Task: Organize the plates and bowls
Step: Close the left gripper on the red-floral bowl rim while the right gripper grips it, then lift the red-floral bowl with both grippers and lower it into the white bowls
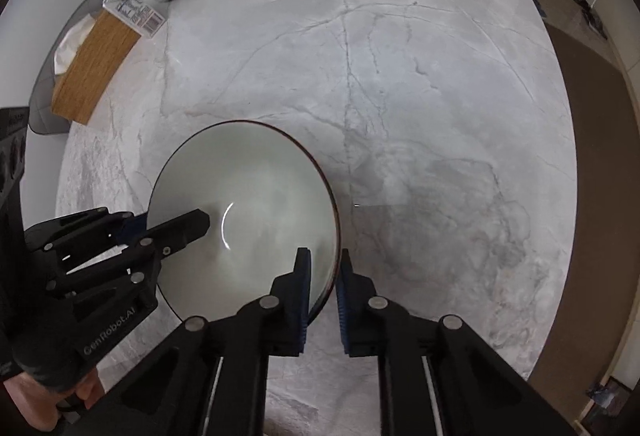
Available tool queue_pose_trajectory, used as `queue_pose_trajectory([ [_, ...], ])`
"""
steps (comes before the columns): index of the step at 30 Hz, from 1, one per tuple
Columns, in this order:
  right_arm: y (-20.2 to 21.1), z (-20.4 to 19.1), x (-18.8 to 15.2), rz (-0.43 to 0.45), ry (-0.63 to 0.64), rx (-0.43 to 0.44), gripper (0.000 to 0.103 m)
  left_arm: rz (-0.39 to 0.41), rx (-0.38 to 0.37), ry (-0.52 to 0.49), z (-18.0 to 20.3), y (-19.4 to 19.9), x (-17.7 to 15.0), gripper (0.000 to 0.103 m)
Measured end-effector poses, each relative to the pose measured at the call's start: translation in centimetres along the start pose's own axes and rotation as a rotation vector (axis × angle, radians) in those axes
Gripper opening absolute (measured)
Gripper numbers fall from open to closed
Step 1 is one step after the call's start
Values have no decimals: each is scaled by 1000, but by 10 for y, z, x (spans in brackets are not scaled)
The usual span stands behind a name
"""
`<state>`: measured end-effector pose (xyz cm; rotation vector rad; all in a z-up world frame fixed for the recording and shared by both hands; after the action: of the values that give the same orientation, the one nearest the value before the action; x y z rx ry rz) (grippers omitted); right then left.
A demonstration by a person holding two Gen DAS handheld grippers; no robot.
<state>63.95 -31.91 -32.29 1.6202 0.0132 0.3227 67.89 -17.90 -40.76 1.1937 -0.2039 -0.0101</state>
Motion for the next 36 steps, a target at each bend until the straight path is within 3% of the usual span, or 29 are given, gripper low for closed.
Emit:
queue_pose_trajectory([
  [7, 10, -4, -4, 22, -11, 6, 11, 1, 12, -20, 9, 8, -8, 8],
  [17, 58, -7, -31, 78, -12, -5, 9, 29, -12, -62, 34, 58, -26, 8],
  [36, 126, -13, -95, 144, -34, -23, 9, 42, -64, -108, 78, 134, -109, 8],
])
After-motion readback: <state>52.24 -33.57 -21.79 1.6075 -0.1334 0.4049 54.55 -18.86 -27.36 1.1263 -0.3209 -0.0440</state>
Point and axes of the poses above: each gripper's, at about its wrist camera, not at the fingertips, and y roughly against the way its jaws point, z to its right, x to its top, the point moved 1 cm from there along -y, roughly the way its jaws point, and after that the axes turned 9 degrees about -x, right-handed, at the moved point
